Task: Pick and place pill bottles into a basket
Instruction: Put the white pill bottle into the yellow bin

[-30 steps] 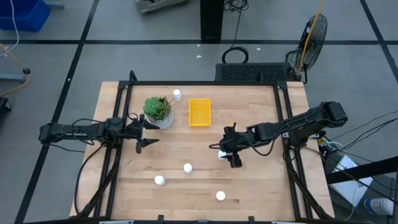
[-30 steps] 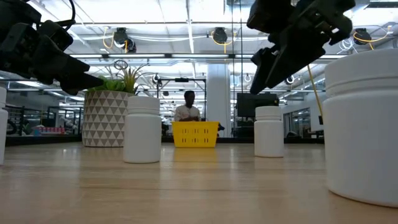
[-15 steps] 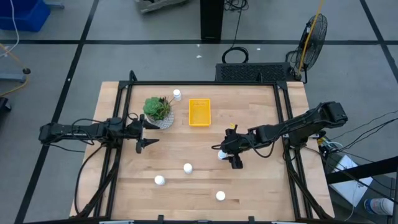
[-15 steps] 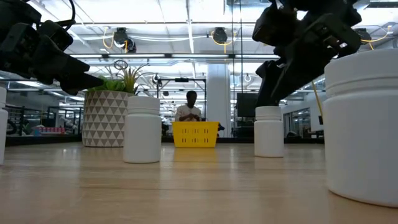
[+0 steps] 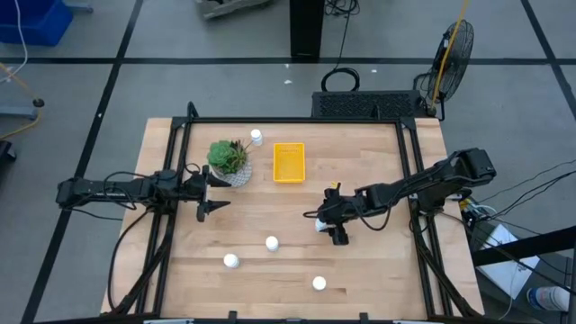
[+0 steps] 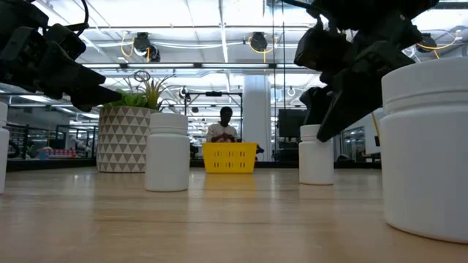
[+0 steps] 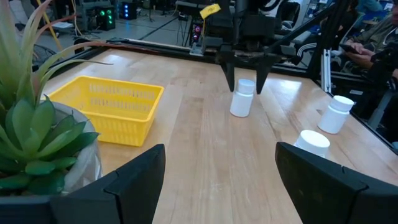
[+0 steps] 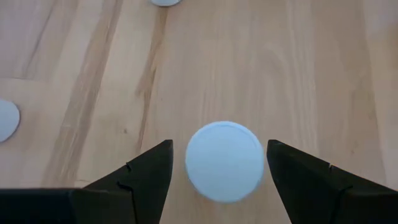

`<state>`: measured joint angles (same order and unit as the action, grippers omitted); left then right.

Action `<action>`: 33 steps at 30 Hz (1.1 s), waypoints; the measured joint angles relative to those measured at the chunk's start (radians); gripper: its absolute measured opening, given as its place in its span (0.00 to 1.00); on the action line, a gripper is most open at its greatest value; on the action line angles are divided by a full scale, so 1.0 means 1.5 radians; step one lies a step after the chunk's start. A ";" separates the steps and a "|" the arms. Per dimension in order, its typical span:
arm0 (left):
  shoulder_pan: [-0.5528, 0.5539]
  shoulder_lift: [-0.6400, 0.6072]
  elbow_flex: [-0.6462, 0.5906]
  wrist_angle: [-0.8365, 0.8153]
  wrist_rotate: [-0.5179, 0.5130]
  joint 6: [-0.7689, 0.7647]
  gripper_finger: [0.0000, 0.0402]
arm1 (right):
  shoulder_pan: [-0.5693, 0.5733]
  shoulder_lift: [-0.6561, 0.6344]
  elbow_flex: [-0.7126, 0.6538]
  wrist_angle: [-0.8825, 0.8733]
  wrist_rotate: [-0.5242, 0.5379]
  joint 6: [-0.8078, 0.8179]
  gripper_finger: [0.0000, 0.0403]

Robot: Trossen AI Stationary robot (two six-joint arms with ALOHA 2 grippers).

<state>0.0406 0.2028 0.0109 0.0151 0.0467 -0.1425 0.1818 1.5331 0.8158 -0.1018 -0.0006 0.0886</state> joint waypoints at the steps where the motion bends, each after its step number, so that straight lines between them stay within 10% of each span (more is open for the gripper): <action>1: 0.000 0.000 0.000 0.000 0.000 0.000 0.77 | 0.000 0.002 0.000 0.001 0.000 0.000 0.62; 14: 0.000 0.000 0.000 0.000 -0.001 0.000 0.77 | 0.000 -0.004 0.000 0.005 -0.002 0.000 0.37; 33: 0.000 0.000 0.000 0.000 -0.001 -0.001 0.77 | -0.114 -0.015 0.201 -0.172 0.000 -0.178 0.37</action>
<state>0.0406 0.2026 0.0109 0.0147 0.0448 -0.1432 0.0111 1.5101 1.1174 -0.3594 -0.0002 -0.1782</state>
